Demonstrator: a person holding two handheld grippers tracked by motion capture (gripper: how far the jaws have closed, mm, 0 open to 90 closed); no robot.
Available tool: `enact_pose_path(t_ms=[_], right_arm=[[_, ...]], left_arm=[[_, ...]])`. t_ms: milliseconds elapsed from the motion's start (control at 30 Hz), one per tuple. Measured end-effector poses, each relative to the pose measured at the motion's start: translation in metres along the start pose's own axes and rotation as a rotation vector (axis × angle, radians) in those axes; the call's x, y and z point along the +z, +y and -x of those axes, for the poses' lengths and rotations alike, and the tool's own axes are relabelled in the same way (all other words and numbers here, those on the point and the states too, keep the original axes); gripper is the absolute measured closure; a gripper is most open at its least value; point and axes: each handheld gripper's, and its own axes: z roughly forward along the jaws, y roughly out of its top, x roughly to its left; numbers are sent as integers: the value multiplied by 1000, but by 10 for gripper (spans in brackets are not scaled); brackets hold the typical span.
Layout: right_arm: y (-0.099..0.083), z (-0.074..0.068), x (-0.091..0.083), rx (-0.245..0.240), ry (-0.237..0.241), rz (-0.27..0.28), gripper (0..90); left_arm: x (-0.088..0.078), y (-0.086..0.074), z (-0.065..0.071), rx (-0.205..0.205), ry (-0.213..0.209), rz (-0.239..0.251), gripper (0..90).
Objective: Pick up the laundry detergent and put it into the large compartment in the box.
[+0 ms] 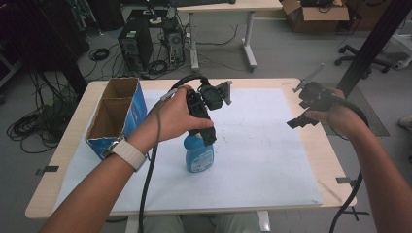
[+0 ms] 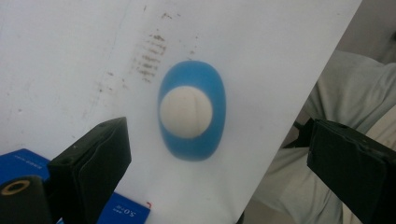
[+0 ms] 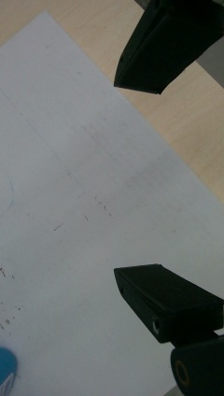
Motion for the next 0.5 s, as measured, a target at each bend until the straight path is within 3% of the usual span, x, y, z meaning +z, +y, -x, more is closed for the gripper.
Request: enact_pose_path(t_ms=[500], right_arm=[[1, 0, 4, 0, 2, -5, 81]], left_arm=[[21, 0, -4, 5, -27, -13, 65]])
